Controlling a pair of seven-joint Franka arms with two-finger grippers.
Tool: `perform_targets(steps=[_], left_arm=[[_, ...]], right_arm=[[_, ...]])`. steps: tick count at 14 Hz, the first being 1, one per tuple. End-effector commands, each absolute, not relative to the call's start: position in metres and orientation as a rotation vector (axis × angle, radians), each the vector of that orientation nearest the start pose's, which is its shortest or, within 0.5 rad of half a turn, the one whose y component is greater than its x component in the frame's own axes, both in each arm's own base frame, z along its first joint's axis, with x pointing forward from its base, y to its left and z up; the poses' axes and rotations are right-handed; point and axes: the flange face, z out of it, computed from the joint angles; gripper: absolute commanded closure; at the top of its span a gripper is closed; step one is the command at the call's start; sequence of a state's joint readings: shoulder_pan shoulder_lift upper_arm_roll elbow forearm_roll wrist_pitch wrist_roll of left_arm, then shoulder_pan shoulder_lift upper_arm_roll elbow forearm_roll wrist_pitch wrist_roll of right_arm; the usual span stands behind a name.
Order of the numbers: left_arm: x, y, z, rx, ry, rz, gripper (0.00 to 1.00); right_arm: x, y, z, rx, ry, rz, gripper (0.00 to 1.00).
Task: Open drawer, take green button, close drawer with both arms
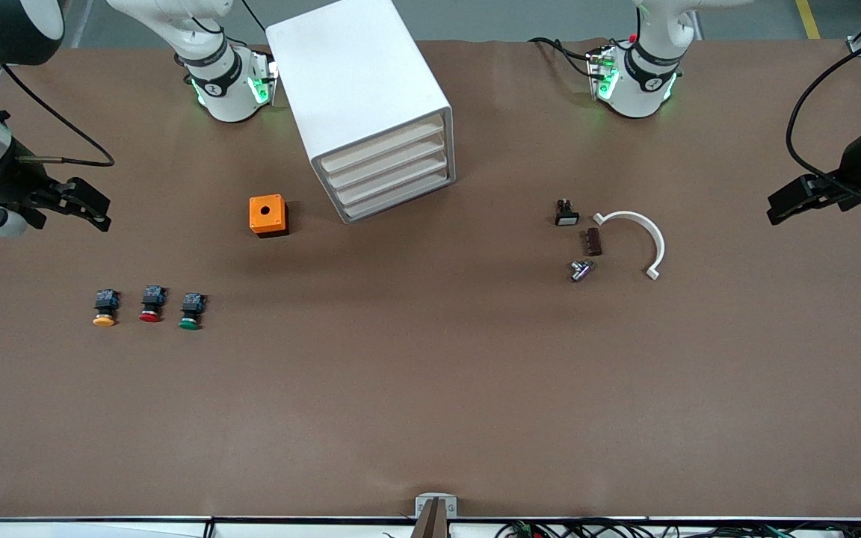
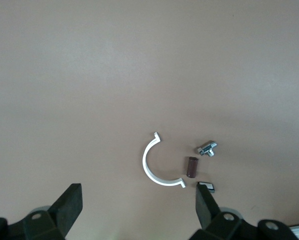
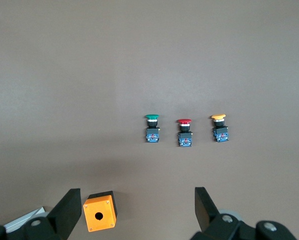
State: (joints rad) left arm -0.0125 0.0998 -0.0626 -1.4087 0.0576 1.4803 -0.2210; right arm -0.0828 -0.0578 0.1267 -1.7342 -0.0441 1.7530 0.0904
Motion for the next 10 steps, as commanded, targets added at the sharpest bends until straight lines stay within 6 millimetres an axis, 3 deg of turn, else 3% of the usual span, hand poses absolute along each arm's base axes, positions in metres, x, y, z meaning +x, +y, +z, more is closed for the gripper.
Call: perform_targets(steps=[1, 4, 10], left_arm=[[0.574, -0.028, 0.636, -3.074, -0.180, -0.007, 0.00], [0.572, -0.027, 0.637, -3.079, -0.056, -0.001, 0.00], [0.551, -0.035, 0.645, -3.075, -0.047, 0.017, 0.00]], right_arm=[[0.546, 0.021, 0.609, -3.189, 0.058, -0.131, 0.00], [0.544, 0.022, 0.614, -3.191, 0.059, -0.122, 0.00], [0.545, 0.022, 0.647, -3.180, 0.060, -0.196, 0.00]])
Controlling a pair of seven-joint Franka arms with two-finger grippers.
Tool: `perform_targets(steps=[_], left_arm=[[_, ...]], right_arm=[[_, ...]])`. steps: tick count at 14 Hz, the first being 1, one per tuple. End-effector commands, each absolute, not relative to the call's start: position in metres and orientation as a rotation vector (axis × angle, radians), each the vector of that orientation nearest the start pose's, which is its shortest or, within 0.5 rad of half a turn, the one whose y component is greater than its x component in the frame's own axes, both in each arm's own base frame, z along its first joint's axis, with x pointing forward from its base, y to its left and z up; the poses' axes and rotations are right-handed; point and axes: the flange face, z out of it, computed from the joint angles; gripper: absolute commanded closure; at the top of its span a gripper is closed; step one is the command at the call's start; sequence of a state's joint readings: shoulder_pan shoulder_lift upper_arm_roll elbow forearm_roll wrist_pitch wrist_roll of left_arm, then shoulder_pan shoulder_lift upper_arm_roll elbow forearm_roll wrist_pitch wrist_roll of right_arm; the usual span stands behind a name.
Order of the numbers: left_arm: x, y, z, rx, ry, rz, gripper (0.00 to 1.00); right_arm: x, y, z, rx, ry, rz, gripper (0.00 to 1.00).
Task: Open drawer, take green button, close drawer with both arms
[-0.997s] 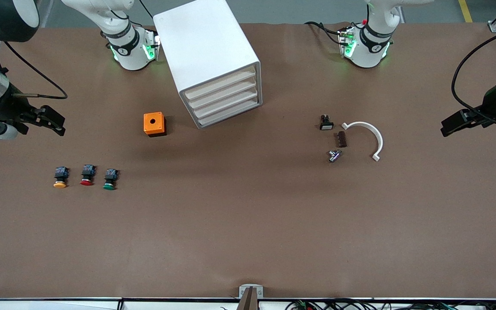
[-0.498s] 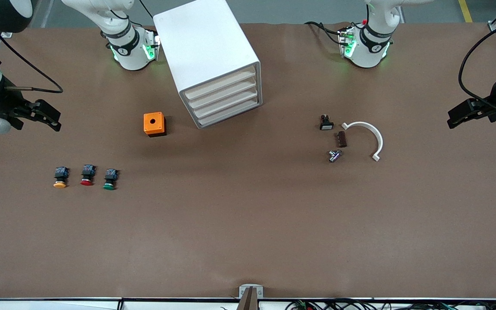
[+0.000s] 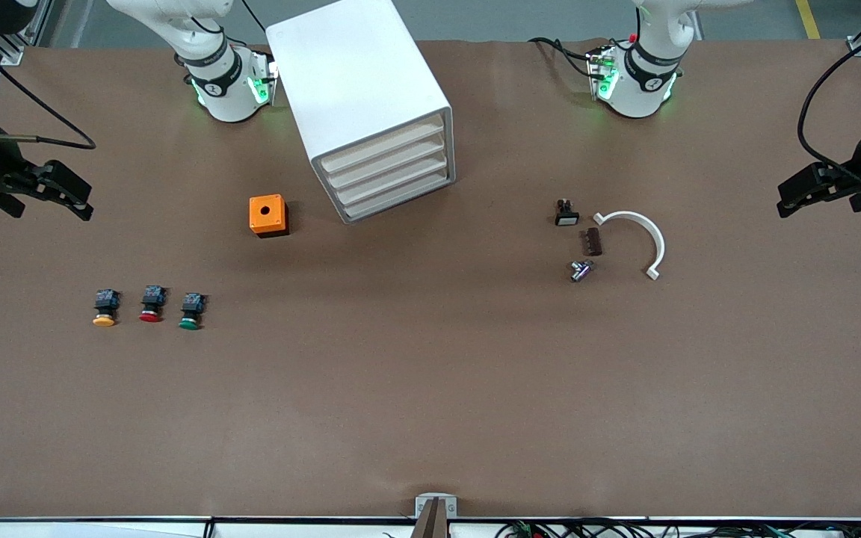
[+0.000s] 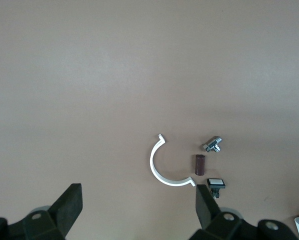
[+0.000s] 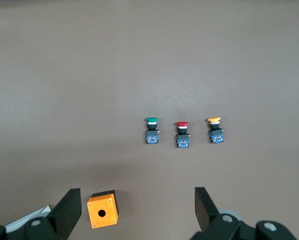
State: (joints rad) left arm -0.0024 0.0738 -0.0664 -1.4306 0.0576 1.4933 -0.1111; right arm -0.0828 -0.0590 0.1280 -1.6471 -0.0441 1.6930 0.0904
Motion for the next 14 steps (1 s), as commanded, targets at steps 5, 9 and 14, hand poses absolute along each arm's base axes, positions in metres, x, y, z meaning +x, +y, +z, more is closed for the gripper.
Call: perform_targets(steps=[5, 9, 14], left_arm=[[0.537, -0.047, 0.643, -3.104, -0.148, 0.034, 0.00], [0.514, -0.055, 0.642, -3.096, -0.125, 0.044, 0.00], [0.528, -0.055, 0.642, -3.106, -0.072, 0.056, 0.00]], right_arm=[[0.543, 0.014, 0.658, -3.165, 0.079, -0.189, 0.00], [0.542, 0.004, 0.658, -3.127, 0.072, -0.160, 0.00], [0.544, 0.003, 0.654, -3.127, 0.093, -0.148, 0.00]])
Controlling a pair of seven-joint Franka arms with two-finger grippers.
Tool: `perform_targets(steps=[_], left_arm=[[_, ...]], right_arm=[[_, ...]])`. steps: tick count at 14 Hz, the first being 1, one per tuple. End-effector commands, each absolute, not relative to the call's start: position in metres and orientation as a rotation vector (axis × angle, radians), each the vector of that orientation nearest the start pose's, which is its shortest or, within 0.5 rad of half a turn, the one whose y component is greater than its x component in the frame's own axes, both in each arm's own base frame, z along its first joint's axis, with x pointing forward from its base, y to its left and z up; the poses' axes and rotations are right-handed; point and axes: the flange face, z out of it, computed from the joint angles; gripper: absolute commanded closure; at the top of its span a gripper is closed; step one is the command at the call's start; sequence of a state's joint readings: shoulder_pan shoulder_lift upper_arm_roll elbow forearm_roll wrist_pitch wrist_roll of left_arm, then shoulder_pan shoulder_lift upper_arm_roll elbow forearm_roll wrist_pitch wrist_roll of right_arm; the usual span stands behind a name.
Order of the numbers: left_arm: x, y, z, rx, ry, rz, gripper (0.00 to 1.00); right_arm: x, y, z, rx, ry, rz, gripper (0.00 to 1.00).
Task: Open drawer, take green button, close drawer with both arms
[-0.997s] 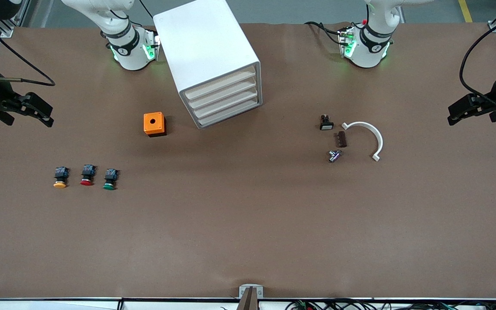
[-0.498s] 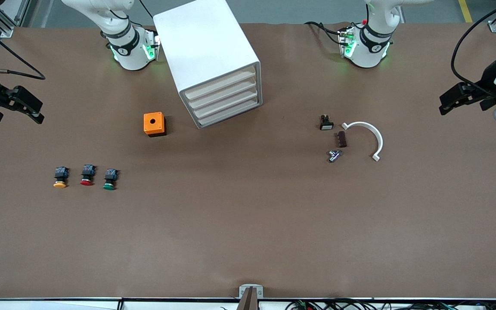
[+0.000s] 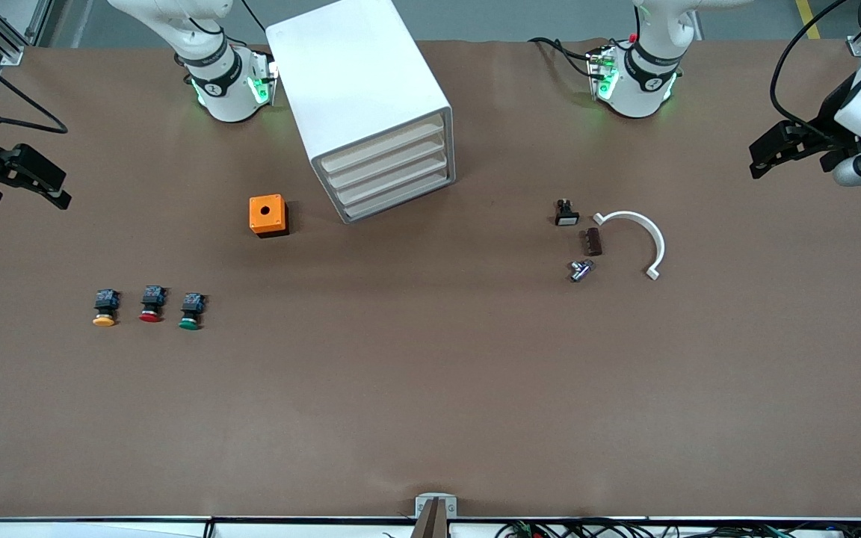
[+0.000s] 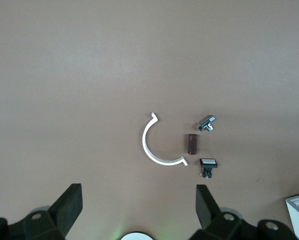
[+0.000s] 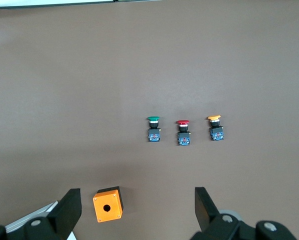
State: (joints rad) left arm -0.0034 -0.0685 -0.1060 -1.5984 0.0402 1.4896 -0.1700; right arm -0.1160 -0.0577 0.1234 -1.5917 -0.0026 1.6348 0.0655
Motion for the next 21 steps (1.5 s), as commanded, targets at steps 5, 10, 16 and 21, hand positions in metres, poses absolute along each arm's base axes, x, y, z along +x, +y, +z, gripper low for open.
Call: perform_targets(steps=[5, 10, 16, 21], left_arm=[[0.5393, -0.0580, 0.6491, -3.104, -0.071, 0.021, 0.00], [0.5384, -0.0556, 0.6495, -3.111, -0.080, 0.035, 0.00], [0.5363, -0.0544, 0.6457, -3.111, -0.136, 0.073, 0.00], [0.5338, -0.0526, 0.6454, -3.105, -0.186, 0.094, 0.00]], right_arm=[[0.5457, 0.0028, 0.6554, -3.132, 0.089, -0.165, 0.00], [0.5476, 0.0016, 0.6521, -3.141, 0.089, -0.156, 0.00], [0.5478, 0.0054, 0.6509, -3.144, 0.074, -0.149, 0.00], [0.5481, 0.0035, 0.6520, -3.148, 0.065, -0.157, 0.00]])
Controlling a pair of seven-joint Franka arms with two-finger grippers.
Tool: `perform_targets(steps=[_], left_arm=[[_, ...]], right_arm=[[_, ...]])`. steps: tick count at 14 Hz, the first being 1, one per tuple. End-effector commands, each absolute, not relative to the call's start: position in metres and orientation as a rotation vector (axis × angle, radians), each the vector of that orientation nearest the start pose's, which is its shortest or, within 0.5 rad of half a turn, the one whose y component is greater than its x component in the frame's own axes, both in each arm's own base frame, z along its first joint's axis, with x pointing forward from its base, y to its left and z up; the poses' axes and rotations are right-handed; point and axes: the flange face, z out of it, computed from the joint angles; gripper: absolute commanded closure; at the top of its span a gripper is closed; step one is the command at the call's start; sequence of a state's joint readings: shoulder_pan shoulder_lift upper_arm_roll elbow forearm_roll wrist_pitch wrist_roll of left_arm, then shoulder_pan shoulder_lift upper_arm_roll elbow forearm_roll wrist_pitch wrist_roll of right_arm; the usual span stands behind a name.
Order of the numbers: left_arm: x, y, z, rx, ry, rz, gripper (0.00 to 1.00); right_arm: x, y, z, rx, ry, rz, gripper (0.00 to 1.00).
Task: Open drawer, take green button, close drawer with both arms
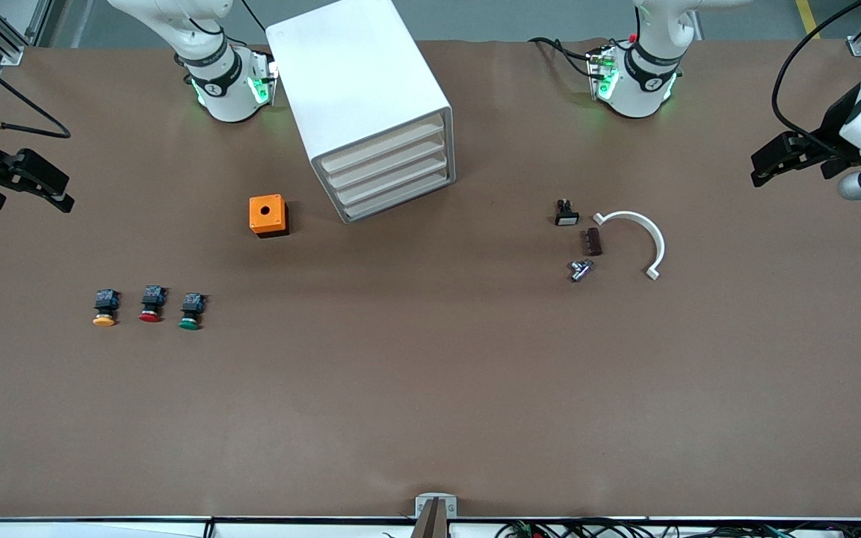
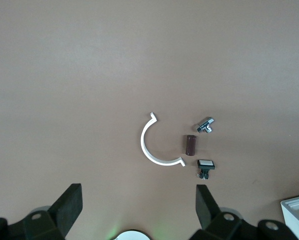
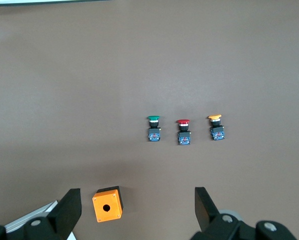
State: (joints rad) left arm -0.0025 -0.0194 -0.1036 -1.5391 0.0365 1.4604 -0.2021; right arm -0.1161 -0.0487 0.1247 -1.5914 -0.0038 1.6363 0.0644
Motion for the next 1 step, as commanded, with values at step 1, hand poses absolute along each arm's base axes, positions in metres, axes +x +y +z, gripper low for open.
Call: perform_targets(steps=[1], left_arm=[[0.5333, -0.0526, 0.6462, -3.105, -0.187, 0.092, 0.00]], right_arm=[[0.5481, 0.0018, 0.6534, -3.147, 0.070, -0.162, 0.00]])
